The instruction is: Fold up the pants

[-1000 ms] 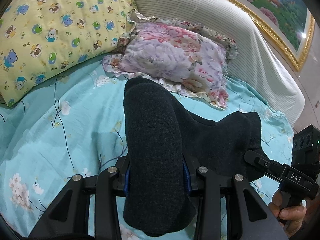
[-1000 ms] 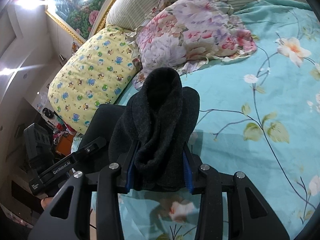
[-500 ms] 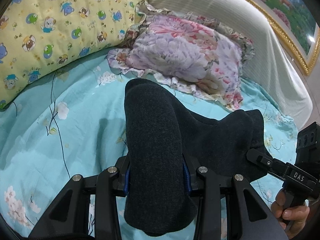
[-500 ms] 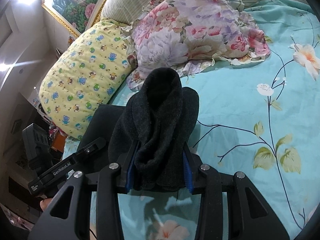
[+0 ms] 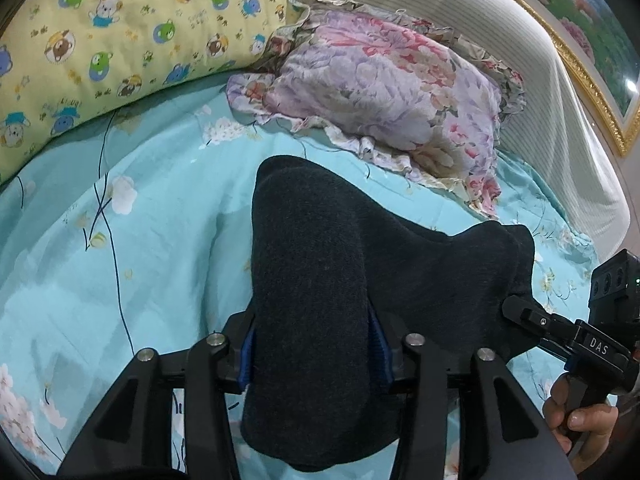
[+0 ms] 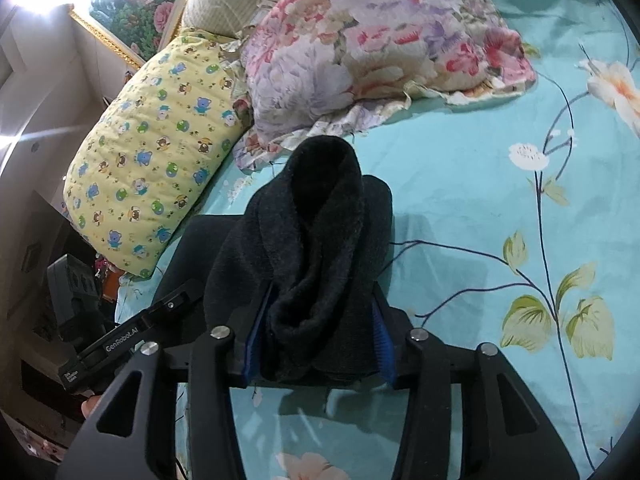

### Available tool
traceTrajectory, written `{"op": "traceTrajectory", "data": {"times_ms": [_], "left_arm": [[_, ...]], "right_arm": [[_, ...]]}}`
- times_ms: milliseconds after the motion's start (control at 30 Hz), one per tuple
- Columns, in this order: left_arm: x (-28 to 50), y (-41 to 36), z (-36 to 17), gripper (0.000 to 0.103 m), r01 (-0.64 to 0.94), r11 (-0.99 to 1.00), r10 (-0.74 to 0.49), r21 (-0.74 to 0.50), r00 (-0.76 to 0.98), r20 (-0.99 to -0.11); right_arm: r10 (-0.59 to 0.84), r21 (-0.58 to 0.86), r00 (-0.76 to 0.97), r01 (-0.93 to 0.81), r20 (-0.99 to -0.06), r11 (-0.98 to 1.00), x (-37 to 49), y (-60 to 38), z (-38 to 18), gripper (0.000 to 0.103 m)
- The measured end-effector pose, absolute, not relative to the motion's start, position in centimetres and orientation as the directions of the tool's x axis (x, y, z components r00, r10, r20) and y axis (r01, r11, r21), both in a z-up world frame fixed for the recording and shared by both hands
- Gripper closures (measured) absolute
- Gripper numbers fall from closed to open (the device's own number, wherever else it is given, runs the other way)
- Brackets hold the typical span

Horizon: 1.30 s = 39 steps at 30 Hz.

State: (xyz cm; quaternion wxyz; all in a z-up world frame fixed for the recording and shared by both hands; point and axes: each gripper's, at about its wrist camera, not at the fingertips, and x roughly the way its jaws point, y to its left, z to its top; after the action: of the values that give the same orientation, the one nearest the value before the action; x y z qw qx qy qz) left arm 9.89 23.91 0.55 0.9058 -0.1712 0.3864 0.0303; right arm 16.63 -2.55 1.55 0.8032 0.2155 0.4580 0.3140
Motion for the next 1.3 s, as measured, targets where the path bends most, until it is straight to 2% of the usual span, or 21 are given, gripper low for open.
{"op": "traceTrajectory", "data": {"times_ms": [133,200,233,400,567,733,1000,1300], "left_arm": [[9.8,23.8,0.0,0.045,-0.182,0.943,-0.076,-0.279,0.698,-0.712],[9.8,23.8,-0.2,0.042,-0.178,0.945,-0.074,-0.273,0.697,-0.713],[9.7,23.8,-0.3,0.036,-0.18,0.946,-0.071,-0.269,0.697,-0.714],[9.4,24.0,-0.3,0.021,-0.208,0.948,-0.03,-0.239,0.692,-0.721],[8.8,23.7,-0.2,0.02,-0.208,0.957,-0.006,-0.204,0.685,-0.728],[7.7,23.3,0.2,0.019,-0.199,0.965,0.013,-0.17,0.686,-0.727],[6.0,23.1,0.3,0.019,-0.181,0.971,0.012,-0.158,0.694,-0.719],[2.9,22.2,0.1,0.014,-0.177,0.982,0.08,-0.066,0.707,-0.703]], "right_arm": [[0.691,0.62,0.395,-0.311,-0.605,0.721,16.7,-3.0,0.8,0.049],[0.694,0.623,0.395,-0.31,-0.602,0.718,16.7,-3.3,0.3,0.042],[0.697,0.629,0.392,-0.306,-0.6,0.714,16.8,-3.5,0.1,0.041],[0.704,0.649,0.39,-0.285,-0.593,0.705,16.9,-4.0,-0.5,0.034],[0.696,0.63,0.401,-0.305,-0.595,0.714,16.4,-3.9,-0.1,0.034],[0.663,0.55,0.444,-0.371,-0.603,0.749,14.8,-3.1,1.7,0.034],[0.609,0.429,0.508,-0.435,-0.609,0.792,12.3,-2.8,3.6,0.024],[0.573,0.331,0.533,-0.485,-0.622,0.81,9.3,-2.4,4.1,0.021]]}}
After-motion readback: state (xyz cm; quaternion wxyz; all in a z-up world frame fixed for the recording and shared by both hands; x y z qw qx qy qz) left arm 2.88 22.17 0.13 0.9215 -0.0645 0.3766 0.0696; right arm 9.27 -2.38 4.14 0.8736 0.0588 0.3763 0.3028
